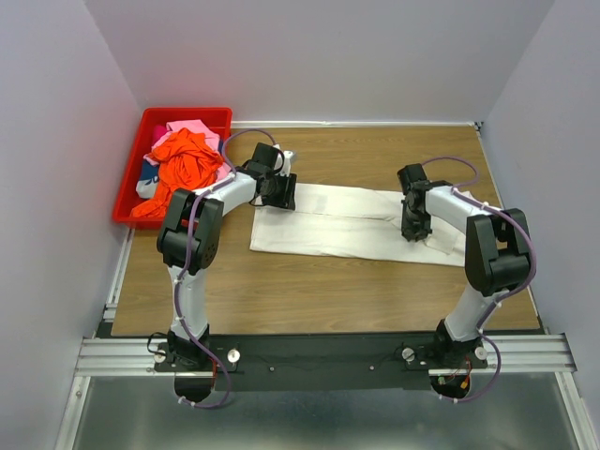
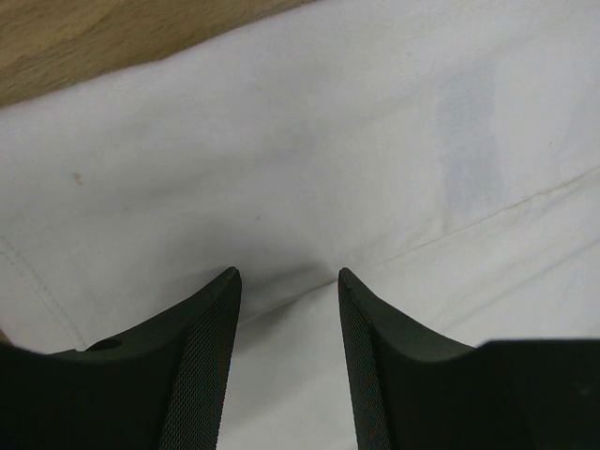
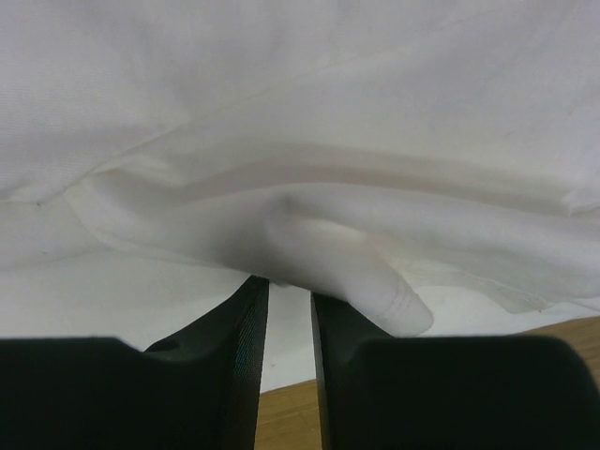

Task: Fold and stack the t-shirts
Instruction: Fold the tshirt

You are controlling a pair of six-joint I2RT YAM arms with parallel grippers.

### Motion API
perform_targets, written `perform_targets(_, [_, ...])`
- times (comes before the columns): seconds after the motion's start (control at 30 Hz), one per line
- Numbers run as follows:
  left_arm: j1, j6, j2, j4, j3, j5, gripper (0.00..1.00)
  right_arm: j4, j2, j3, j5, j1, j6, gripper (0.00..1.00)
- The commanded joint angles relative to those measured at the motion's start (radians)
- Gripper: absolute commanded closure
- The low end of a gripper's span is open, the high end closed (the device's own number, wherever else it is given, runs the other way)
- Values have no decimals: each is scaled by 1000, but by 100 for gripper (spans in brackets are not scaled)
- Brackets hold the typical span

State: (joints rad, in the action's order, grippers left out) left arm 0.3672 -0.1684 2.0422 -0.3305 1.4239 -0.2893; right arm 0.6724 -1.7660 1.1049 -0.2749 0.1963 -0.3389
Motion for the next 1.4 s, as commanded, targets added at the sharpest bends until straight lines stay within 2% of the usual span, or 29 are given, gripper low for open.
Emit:
perform_targets(0.0, [4, -3, -30, -22, -19, -1, 46, -42, -32, 30, -23, -3, 9, 70])
perform_targets(0.43, [4, -11, -39, -13, -39, -2, 46, -57, -40, 33, -7, -5, 20, 82])
perform_targets(0.7, [4, -8, -28, -18, -26, -7, 46, -43, 45, 21, 32, -3, 23, 100])
perform_targets(1.03, [4, -6, -13, -22, -16, -13, 46, 22, 115, 10, 108, -3, 34, 100])
perform_targets(1.27, [4, -3, -4, -28, -6, -14, 46, 102, 111, 10, 302, -5, 72, 99])
perform_targets(1.37, [4, -3, -1, -30, -5, -16, 46, 124, 106, 12, 333, -5, 72, 100])
